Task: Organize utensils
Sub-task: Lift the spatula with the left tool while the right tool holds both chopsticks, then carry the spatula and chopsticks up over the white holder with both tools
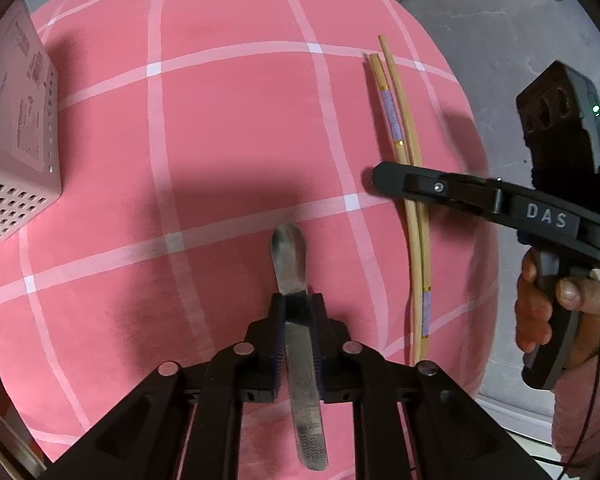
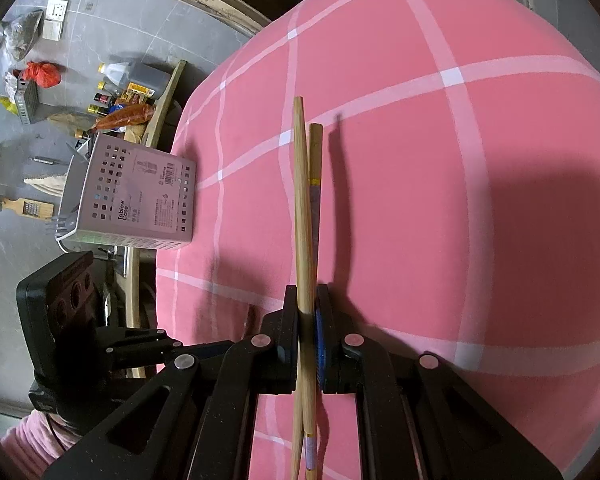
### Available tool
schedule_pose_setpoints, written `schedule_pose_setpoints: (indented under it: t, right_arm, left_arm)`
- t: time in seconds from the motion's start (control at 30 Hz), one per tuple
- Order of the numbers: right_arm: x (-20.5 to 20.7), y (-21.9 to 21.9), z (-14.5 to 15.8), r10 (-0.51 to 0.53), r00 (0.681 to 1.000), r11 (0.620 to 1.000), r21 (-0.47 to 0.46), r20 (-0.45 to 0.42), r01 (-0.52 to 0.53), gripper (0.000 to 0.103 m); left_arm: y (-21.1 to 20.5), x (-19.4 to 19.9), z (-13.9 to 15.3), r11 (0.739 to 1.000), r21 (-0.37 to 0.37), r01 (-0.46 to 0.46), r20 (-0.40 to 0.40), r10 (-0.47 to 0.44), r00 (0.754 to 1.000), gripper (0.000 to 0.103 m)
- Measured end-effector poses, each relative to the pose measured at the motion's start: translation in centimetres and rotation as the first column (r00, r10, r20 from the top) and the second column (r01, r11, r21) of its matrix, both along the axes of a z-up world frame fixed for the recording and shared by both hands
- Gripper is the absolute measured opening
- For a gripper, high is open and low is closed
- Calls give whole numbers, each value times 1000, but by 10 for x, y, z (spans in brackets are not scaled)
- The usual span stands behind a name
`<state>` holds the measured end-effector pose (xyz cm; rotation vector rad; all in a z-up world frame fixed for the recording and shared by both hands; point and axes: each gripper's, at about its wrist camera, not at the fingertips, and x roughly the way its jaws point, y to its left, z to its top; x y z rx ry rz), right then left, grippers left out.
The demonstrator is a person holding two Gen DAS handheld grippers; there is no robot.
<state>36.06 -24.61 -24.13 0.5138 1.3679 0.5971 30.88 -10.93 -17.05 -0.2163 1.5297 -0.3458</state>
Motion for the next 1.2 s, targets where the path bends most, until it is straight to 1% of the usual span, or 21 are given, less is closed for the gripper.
schedule_pose_setpoints:
  t: [0.07, 0.27, 0.3, 0.33, 0.37, 0.4, 0.57, 0.67, 0.73, 0.77, 0.83, 0.97, 1.07, 1.13, 1.2]
  right_arm:
    - [-1, 1, -1, 1, 1000, 1000, -3, 0, -1, 7]
    - [-2, 4, -1, 5, 1000, 1000, -3, -5, -5, 7]
    - [-2, 4, -1, 5, 1000, 1000, -3, -6, -5, 7]
    - [-2, 4, -1, 5, 1000, 1000, -3, -7, -5, 7]
    - [-2, 5, -1, 6, 1000, 1000, -3, -9, -6, 7]
    - [-2, 6, -1, 6, 1000, 1000, -3, -10, -6, 7]
    - [-1, 12, -1, 12, 1000, 1000, -14, -10, -12, 6]
    - [-1, 15, 0, 14, 1000, 999, -30, 1, -13, 6]
    - [-1, 15, 2, 15, 1000, 999, -34, 12, -15, 6]
    - [-3, 15, 4, 12, 1000, 999, -36, 20, -12, 6]
    - [-5, 12, 8, 7, 999, 1000, -29, 39, -5, 6]
    - [-17, 6, 29, -14, 990, 1000, -11, 138, 15, 6]
    - [-27, 1, 48, -44, 977, 999, 2, 209, 44, 6]
    - [-32, -1, 60, -57, 965, 998, 6, 257, 57, 6]
    - [-36, -1, 77, -71, 946, 997, 14, 317, 70, 6]
  left_arm:
    - [19, -1, -5, 1000, -11, -5, -6, 5, 1000, 10]
    - [30, 2, -4, 1000, -17, -13, -7, 13, 1000, 9]
    - [31, 2, -4, 1000, -3, -12, -7, 12, 1000, 6]
    - [33, 1, -7, 1000, 31, -3, -10, 3, 1000, 7]
    - [35, 9, -7, 1000, 10, -13, -16, 13, 1000, 7]
    - [36, 8, -7, 1000, -8, -28, -25, 28, 999, 7]
    - [42, 13, -10, 997, -66, -50, -40, 47, 998, 7]
    - [43, 14, -7, 997, -72, -39, -28, 37, 999, 5]
    - [40, 14, -8, 995, -95, -33, -11, 32, 999, 2]
    - [39, 12, -7, 995, -95, -35, -1, 35, 999, 2]
    - [39, 8, -2, 995, -94, -35, 45, 40, 998, 2]
    - [45, -9, 10, 992, -110, -69, 142, 84, 986, 2]
    - [55, -23, 27, 986, -127, -112, 228, 139, 964, 2]
    - [62, -30, 38, 984, -125, -130, 279, 161, 947, 2]
    - [69, -38, 55, 980, -136, -147, 349, 186, 919, 2]
